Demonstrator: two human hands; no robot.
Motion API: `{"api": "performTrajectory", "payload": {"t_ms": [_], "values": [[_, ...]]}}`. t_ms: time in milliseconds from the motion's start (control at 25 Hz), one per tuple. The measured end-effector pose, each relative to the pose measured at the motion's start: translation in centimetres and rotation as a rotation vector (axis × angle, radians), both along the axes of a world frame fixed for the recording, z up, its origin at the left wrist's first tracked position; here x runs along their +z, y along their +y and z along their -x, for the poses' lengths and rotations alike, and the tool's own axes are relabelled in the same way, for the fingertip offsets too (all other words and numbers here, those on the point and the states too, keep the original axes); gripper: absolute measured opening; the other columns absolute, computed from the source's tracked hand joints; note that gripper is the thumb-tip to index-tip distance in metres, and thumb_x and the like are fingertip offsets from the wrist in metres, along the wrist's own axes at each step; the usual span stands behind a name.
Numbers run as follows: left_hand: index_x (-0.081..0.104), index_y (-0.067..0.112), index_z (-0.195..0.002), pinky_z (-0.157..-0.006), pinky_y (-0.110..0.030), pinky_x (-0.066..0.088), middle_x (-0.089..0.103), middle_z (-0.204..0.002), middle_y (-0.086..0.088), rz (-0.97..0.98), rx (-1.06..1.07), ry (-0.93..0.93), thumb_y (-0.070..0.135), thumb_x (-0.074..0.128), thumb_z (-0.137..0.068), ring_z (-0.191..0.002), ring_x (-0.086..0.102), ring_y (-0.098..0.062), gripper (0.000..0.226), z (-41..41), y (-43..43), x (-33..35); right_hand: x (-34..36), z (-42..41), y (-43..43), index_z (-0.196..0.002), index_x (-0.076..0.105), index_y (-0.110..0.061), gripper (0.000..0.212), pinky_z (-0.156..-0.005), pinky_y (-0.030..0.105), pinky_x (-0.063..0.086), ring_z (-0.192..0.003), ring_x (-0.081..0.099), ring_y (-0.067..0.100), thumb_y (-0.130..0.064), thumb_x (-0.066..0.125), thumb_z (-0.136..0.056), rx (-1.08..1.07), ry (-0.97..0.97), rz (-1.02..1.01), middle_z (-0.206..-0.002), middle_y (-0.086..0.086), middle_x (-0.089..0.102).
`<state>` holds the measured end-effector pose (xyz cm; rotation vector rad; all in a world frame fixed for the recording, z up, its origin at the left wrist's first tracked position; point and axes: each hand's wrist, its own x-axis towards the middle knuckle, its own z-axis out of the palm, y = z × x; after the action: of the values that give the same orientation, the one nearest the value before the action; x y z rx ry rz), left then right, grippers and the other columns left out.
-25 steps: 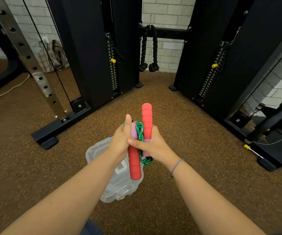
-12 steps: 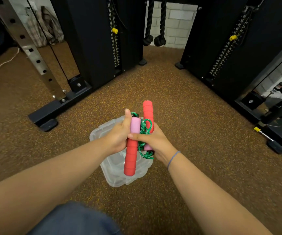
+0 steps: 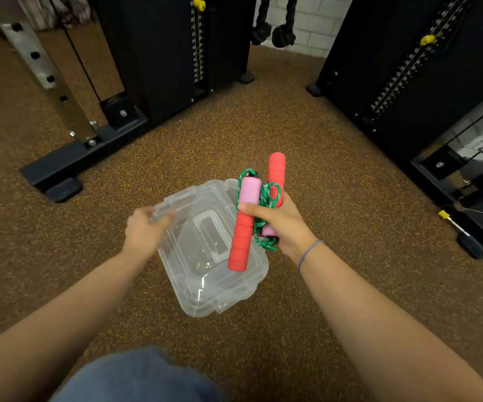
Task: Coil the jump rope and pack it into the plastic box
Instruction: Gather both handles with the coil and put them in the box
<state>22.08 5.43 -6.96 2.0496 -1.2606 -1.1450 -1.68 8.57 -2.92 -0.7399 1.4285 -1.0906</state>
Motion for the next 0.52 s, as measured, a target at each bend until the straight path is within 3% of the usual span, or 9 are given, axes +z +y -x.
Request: {"api": "performTrajectory", "payload": {"t_ms": [80, 160, 280, 400, 520], "values": [[0.037, 0.001, -0.141, -0.105, -0.046, 0.04, 0.042, -0.143, -0.02, -0.117, 0.087, -0.015, 0.048, 0.071, -0.078, -0.127, 0.046, -0.036, 0.086, -1.5, 0.4, -2.1, -0.8, 0.1, -0.4, -0.088, 0.055, -0.024, 0.043, -0.069, 0.034, 0.048, -0.077, 0.06, 0.012, -0.012, 0.086, -0.061, -0.034, -0.002, -0.01, -0.082, -0.006, 0.064], [0.028, -0.001, -0.144, -0.106, -0.044, 0.04, 0.041, -0.143, -0.016, -0.184, 0.109, 0.097, 0.046, 0.074, -0.077, -0.127, 0.045, -0.032, 0.094, -1.9, 0.9, -3.9, -1.5, 0.1, -0.9, -0.086, 0.056, -0.024, 0.038, -0.055, 0.027, 0.048, -0.068, 0.06, 0.01, -0.01, 0.084, -0.064, -0.067, 0.002, -0.018, -0.077, -0.006, 0.064], [0.051, 0.001, -0.13, -0.101, -0.043, 0.046, 0.062, -0.123, -0.009, -0.143, 0.047, 0.261, 0.04, 0.074, -0.078, -0.111, 0.06, -0.024, 0.069, -2.0, 1.2, -5.2, -2.7, 0.0, -1.9, -0.087, 0.058, -0.019, 0.035, -0.044, 0.025, 0.045, -0.062, 0.06, 0.016, -0.011, 0.083, -0.064, -0.094, -0.015, -0.021, -0.077, 0.001, 0.065], [0.061, 0.009, -0.12, -0.095, -0.049, 0.051, 0.07, -0.112, -0.009, -0.101, 0.088, 0.456, 0.042, 0.07, -0.08, -0.1, 0.068, -0.025, 0.053, -2.4, 1.4, -5.8, -3.6, 0.2, -2.7, -0.09, 0.058, -0.018, 0.037, -0.043, 0.025, 0.045, -0.059, 0.06, 0.015, -0.012, 0.084, -0.064, -0.109, -0.017, -0.017, -0.078, 0.003, 0.064], [0.056, 0.009, -0.121, -0.079, -0.038, 0.058, 0.068, -0.105, -0.007, -0.058, 0.145, 0.615, 0.029, 0.053, -0.096, -0.087, 0.069, -0.018, 0.032, -2.3, 1.2, -5.2, -4.5, 0.6, -3.7, -0.089, 0.06, -0.019, 0.044, -0.057, 0.034, 0.05, -0.072, 0.062, 0.021, -0.018, 0.087, -0.055, -0.141, -0.032, -0.015, -0.085, 0.007, 0.066]]}}
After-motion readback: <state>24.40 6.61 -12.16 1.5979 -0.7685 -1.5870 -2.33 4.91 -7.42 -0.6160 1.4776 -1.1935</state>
